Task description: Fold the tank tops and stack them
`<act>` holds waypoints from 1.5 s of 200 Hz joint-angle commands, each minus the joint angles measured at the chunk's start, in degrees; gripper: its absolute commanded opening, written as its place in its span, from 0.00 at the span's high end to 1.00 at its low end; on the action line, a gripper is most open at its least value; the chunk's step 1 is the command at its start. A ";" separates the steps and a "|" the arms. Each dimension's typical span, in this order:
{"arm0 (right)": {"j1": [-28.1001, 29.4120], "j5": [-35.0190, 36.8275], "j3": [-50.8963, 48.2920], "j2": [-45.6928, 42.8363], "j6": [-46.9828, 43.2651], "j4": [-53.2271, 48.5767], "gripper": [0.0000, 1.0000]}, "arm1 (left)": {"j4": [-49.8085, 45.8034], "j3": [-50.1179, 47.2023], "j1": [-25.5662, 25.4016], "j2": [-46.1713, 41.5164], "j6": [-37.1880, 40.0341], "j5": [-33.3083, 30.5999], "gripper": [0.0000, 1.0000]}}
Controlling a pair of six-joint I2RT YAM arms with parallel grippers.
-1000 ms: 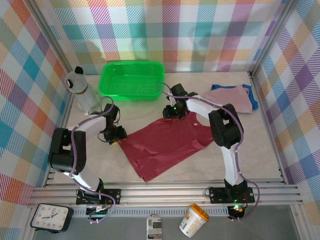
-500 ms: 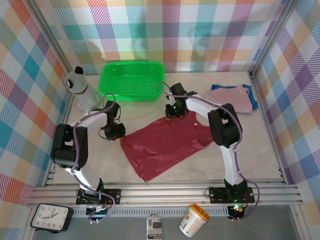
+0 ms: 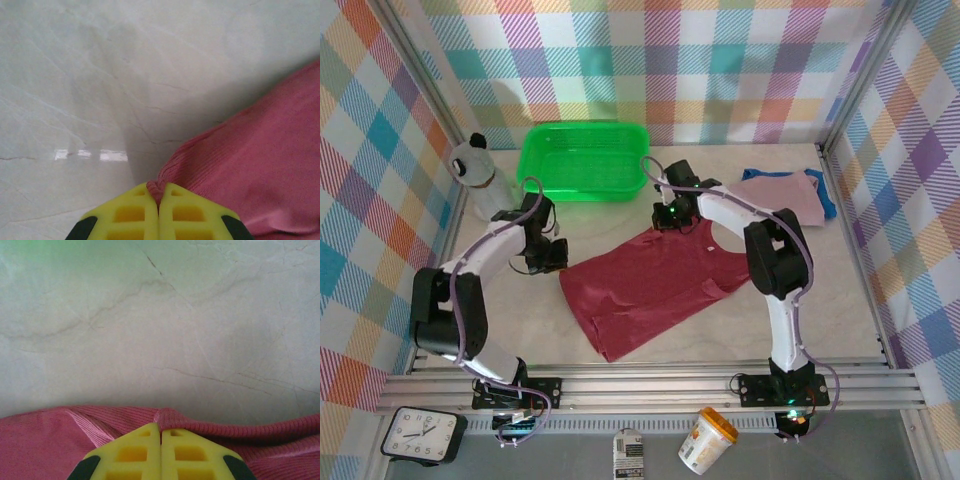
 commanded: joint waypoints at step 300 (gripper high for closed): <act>-8.89 -13.52 -33.21 -18.66 4.09 13.32 0.97 | 0.44 -15.14 -23.98 -1.75 -6.00 -1.42 0.97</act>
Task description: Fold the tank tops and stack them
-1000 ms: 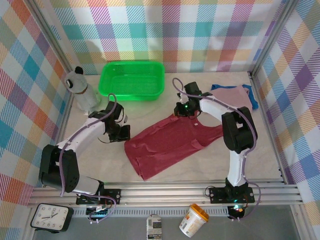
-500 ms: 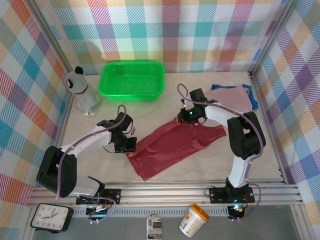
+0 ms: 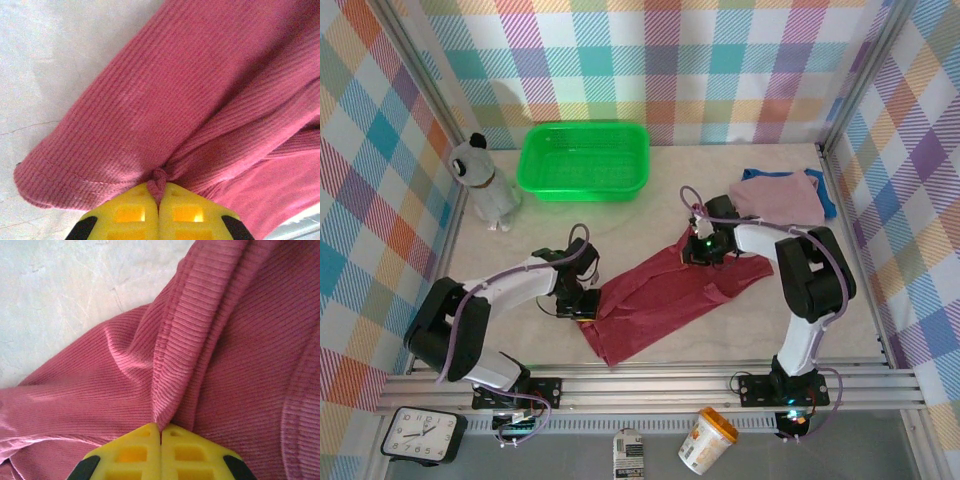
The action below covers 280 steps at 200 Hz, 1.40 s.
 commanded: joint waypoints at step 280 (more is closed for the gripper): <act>-5.07 13.35 14.52 -1.48 -3.04 -10.11 0.57 | -12.51 17.26 -5.89 4.20 2.88 -5.22 0.52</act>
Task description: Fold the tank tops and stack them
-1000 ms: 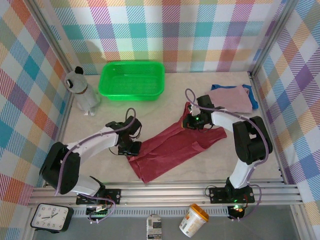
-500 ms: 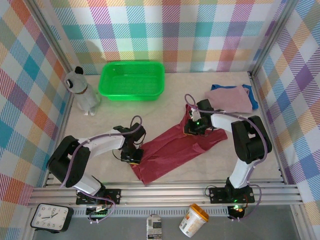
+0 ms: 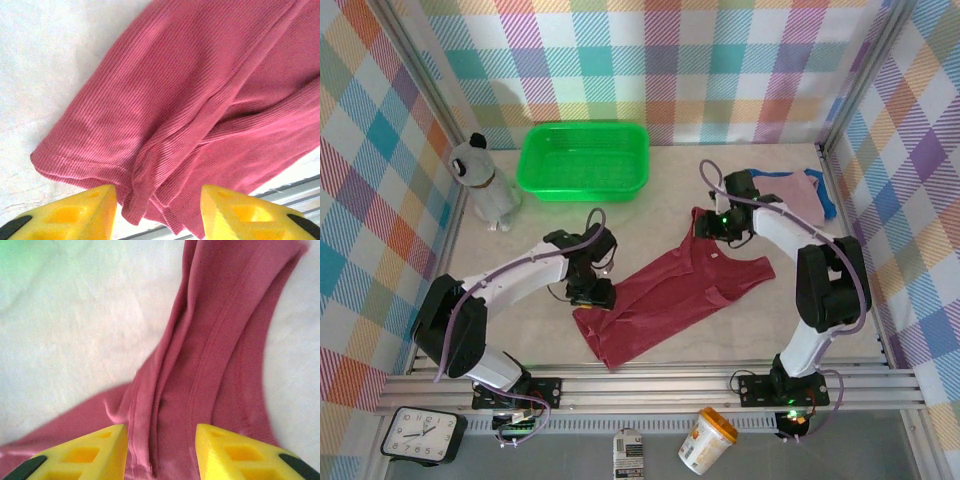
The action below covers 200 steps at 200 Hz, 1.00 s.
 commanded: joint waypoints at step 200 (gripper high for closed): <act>2.10 8.63 25.54 25.29 1.30 -3.80 0.83 | 7.61 -0.66 1.48 16.89 1.35 -7.59 0.53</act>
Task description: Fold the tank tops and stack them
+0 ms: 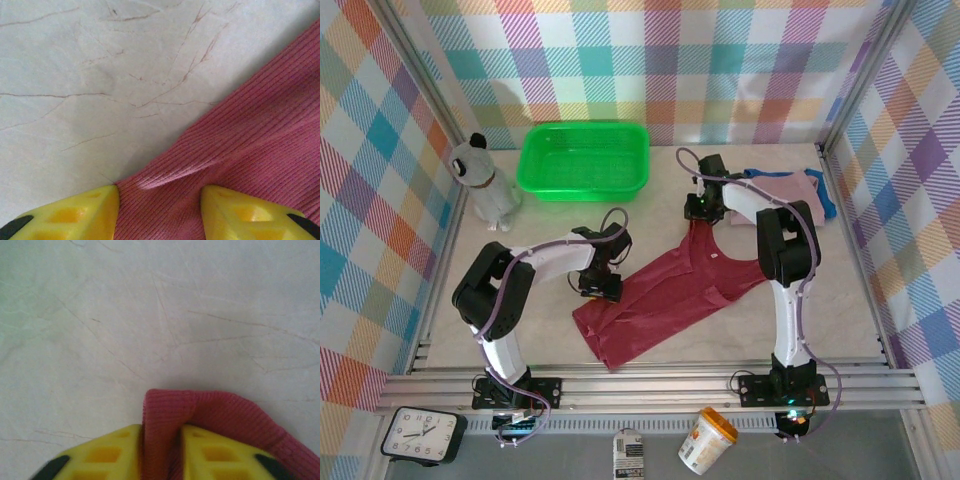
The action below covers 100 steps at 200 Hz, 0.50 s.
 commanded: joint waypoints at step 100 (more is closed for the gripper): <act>-8.02 -20.33 -21.00 -14.05 16.44 24.03 0.96 | 1.05 -9.01 0.50 0.98 -1.00 1.36 0.53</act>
